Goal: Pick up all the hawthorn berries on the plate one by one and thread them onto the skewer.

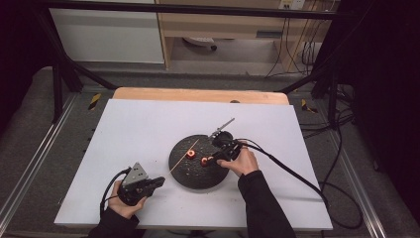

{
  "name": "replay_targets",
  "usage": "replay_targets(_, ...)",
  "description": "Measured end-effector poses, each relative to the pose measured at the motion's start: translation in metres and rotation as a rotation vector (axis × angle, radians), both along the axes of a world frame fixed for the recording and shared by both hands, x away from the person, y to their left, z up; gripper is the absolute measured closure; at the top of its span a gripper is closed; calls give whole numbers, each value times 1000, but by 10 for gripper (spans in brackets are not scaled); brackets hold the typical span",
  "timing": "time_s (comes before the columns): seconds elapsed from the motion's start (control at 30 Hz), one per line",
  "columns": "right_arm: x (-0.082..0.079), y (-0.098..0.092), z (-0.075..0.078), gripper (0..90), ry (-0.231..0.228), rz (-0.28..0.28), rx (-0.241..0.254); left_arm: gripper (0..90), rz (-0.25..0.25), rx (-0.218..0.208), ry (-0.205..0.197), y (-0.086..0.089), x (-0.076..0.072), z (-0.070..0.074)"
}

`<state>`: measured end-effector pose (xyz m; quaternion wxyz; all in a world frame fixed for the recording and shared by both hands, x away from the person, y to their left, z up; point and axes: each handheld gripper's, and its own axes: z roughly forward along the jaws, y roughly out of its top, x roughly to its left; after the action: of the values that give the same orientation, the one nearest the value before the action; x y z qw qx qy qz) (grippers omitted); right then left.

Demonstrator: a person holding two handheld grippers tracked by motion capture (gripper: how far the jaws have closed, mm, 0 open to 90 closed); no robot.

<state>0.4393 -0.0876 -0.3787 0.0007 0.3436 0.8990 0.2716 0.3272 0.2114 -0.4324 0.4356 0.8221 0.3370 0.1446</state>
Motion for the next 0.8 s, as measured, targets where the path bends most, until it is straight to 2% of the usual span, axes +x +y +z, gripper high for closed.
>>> replay_targets(0.3,-4,-10,2,612,-27,-59,73,879,4,-3,-4,-1,-1,0)
replay_targets(0.4,-6,-14,1,613,-38,-80,112,879,7,-4,-5,-1,-1,0)
replay_targets(0.53,-10,-21,-1,612,-60,-117,187,879,9,-4,-8,-1,-1,0)
replay_targets(0.57,-13,-24,-3,612,-70,-143,228,879,12,-5,-9,-1,-2,0)
replay_targets(0.6,-14,-26,-4,612,-78,-152,248,879,13,-6,-8,-1,-2,0)
replay_targets(0.63,-14,-26,-4,612,-78,-152,248,879,15,-7,-8,-2,-2,0)
replay_targets(0.67,-16,-30,-6,612,-90,-178,294,879,17,-8,-9,-2,-2,0)
replay_targets(0.73,-19,-33,-8,612,-100,-208,342,879,18,-9,-10,-2,-2,0)
replay_targets(0.77,-19,-33,-8,612,-100,-208,342,879,19,-9,-11,-2,-2,0)
replay_targets(0.8,-22,-36,-10,612,-111,-233,382,879,20,-10,-12,-2,-2,0)
